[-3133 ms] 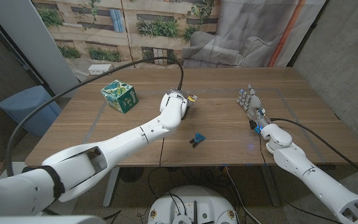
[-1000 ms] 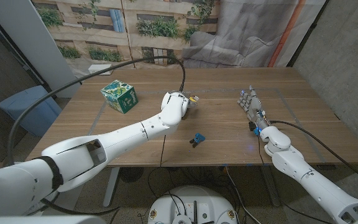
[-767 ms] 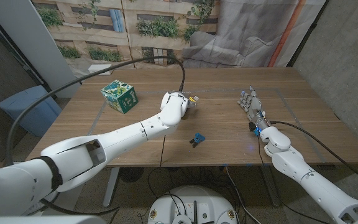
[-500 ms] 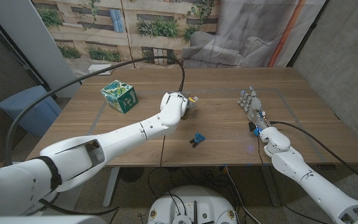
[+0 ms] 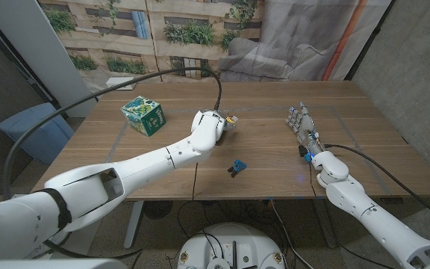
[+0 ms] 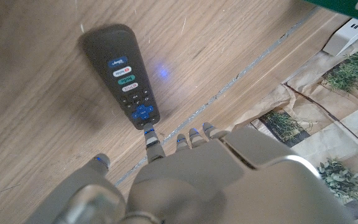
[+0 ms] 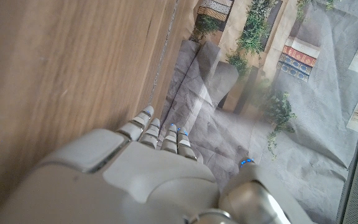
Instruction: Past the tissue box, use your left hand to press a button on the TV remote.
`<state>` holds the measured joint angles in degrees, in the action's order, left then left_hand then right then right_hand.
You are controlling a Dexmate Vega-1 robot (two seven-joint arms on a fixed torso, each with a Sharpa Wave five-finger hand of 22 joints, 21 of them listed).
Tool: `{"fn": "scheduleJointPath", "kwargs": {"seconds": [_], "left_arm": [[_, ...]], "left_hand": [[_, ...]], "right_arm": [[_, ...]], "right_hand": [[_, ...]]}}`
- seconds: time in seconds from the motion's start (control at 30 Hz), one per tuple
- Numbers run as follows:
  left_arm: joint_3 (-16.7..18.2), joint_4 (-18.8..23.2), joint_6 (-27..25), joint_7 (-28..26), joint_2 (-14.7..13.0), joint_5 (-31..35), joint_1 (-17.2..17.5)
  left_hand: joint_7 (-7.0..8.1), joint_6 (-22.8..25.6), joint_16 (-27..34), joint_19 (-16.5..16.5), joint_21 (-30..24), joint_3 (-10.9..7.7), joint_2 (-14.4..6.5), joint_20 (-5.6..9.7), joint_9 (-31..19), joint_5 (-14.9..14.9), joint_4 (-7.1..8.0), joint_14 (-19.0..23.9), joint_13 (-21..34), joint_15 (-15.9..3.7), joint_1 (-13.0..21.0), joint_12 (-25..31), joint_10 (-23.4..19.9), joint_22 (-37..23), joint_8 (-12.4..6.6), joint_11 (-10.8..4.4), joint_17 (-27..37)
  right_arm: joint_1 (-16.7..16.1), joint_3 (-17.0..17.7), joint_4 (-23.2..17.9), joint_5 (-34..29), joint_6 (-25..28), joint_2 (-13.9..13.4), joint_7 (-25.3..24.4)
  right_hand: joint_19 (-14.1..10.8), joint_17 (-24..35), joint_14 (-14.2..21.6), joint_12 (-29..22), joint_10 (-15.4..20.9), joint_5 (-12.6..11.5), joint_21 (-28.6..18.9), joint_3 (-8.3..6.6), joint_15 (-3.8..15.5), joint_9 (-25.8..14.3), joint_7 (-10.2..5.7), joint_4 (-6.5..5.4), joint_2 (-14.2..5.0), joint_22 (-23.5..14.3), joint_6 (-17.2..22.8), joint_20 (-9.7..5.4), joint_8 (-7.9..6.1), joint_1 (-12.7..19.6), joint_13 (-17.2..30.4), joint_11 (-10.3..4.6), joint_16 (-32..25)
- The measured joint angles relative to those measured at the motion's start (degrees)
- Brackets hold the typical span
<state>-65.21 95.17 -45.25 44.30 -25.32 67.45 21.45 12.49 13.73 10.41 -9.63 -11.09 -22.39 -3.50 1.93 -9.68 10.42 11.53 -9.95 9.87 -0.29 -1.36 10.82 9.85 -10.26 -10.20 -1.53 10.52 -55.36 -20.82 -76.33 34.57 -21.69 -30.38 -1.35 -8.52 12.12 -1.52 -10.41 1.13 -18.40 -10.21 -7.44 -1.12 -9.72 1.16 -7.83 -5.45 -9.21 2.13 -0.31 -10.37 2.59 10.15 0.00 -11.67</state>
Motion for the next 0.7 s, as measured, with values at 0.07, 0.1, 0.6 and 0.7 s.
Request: {"fn": "scheduleJointPath", "kwargs": {"seconds": [0.07, 0.1, 0.6, 0.7], "left_arm": [[0.16, 0.27, 0.04, 0.07, -0.12, 0.20, 0.12], [0.27, 0.40, 0.05, 0.12, -0.17, 0.27, 0.17], [2.27, 3.91, 0.31, 1.29, -1.45, 2.80, 1.76], [2.80, 4.73, 0.30, 1.67, -1.81, 3.57, 2.21]], "left_hand": [[0.08, -0.07, 0.00, 0.00, 0.00, 0.17, 0.00, 0.00, 0.01, 0.00, -0.17, 0.00, 0.00, 0.00, 0.00, 0.00, 0.00, 0.00, -0.05, 0.00, 0.00], [0.22, -0.21, 0.00, 0.00, 0.00, 0.24, 0.00, 0.00, 0.02, 0.00, -0.24, 0.00, 0.00, 0.00, 0.00, 0.00, 0.00, 0.00, -0.05, 0.00, 0.00], [0.14, -0.28, 0.40, 0.00, -0.43, 0.23, 0.00, 0.00, 0.09, 0.00, -0.23, 0.02, 0.00, -0.02, 0.00, 0.23, 0.00, 0.00, -0.10, 0.00, 0.00], [-0.01, -0.44, 0.40, 0.00, -0.43, 0.23, 0.00, 0.00, 0.09, 0.00, -0.23, 0.02, 0.00, -0.02, 0.00, 0.23, 0.00, 0.00, -0.10, 0.00, 0.00]], "right_arm": [[0.00, 0.03, -0.04, 0.00, 0.16, -0.02, -0.08], [0.00, 0.04, -0.06, 0.00, 0.21, -0.02, -0.11], [0.67, 0.06, 0.34, 0.00, 0.51, 0.30, -0.34], [0.90, 0.05, 0.58, 0.00, 0.52, 0.43, -0.34]], "right_hand": [[0.00, 0.00, -0.01, 0.00, 0.01, 0.00, 0.00, 0.00, -0.01, 0.00, 0.20, 0.00, 0.00, 0.00, -0.20, 0.00, 0.11, 0.00, 0.00, 0.01, 0.00], [0.00, 0.00, -0.39, 0.00, 0.26, 0.00, 0.00, 0.00, -0.39, 0.00, 0.51, 0.00, 0.00, 0.00, -0.51, 0.00, 0.22, 0.00, 0.00, 0.26, 0.00], [0.83, 0.00, -2.05, 0.00, 1.13, 0.00, 0.00, 0.00, -2.05, 0.00, 4.91, 0.00, 0.01, 0.00, -2.86, -0.40, 0.32, 0.00, 0.00, 2.58, 0.23], [0.83, 0.00, -2.05, 0.00, 1.13, 0.00, 0.00, 0.00, -2.05, 0.00, 5.22, 0.00, 0.01, 0.00, -3.17, -0.40, 0.32, -0.01, 0.00, 2.58, 0.23]]}}
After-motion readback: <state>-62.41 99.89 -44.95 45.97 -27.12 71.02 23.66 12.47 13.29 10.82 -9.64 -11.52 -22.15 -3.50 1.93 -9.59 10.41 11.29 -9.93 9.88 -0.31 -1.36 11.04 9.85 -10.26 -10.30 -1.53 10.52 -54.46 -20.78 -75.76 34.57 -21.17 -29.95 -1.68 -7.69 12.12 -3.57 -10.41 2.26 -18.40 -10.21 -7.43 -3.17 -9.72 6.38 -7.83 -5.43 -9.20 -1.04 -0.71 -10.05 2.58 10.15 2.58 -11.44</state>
